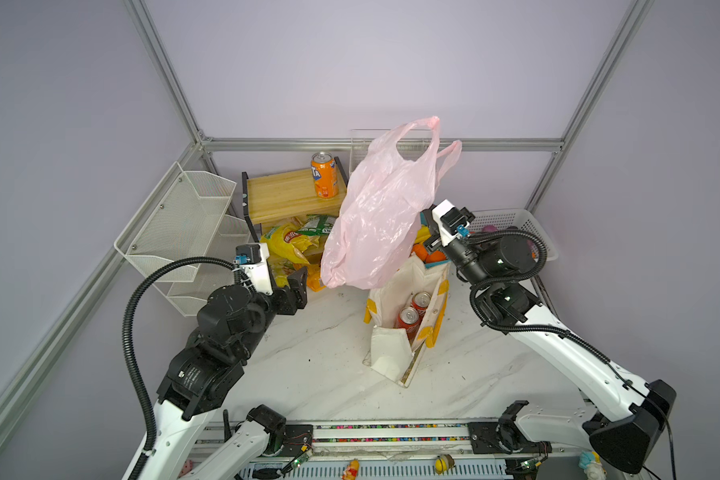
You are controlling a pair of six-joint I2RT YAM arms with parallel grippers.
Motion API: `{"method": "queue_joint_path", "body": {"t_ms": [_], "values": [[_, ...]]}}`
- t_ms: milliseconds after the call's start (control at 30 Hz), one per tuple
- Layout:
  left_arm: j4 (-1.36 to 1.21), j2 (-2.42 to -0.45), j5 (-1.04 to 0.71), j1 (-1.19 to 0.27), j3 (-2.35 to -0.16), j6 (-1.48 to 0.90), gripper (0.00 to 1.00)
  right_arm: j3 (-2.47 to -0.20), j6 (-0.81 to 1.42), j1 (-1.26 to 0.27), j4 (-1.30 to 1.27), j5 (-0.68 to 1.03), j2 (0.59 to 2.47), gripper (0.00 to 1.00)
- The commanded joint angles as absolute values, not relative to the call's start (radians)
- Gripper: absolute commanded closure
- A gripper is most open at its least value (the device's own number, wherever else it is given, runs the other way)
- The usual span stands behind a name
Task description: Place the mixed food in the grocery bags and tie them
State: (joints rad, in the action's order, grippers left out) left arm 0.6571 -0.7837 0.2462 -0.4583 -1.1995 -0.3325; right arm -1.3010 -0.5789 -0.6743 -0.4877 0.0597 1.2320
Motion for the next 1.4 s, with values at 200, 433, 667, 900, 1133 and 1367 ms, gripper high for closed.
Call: {"method": "queue_joint_path", "body": {"t_ms": [200,433,667,900,1133,1367], "values": [[0.410,-1.100,-0.089,-0.512,-1.131,-0.463,0.20,-1.391,-0.672,-0.675,-0.369,-0.301,1.161,1.00],[0.350,-1.344,-0.134,-0.557,-1.209,-0.439,0.23,-1.373,-0.683,-0.672,-0.335,-0.337,1.120,1.00],[0.286,-1.507,-0.197,-0.558,-1.272,-0.408,0.35,-1.344,-0.673,-0.672,-0.316,-0.325,1.094,1.00],[0.289,-1.585,-0.222,-0.557,-1.327,-0.381,0.64,-1.317,-0.670,-0.670,-0.301,-0.321,1.077,1.00],[0.348,-1.534,-0.200,-0.549,-1.305,-0.338,0.95,-1.313,-0.673,-0.669,-0.279,-0.325,1.064,1.00],[0.398,-1.428,-0.253,-0.457,-1.225,-0.331,1.00,-1.307,-0.663,-0.669,-0.265,-0.306,1.065,1.00]]}}
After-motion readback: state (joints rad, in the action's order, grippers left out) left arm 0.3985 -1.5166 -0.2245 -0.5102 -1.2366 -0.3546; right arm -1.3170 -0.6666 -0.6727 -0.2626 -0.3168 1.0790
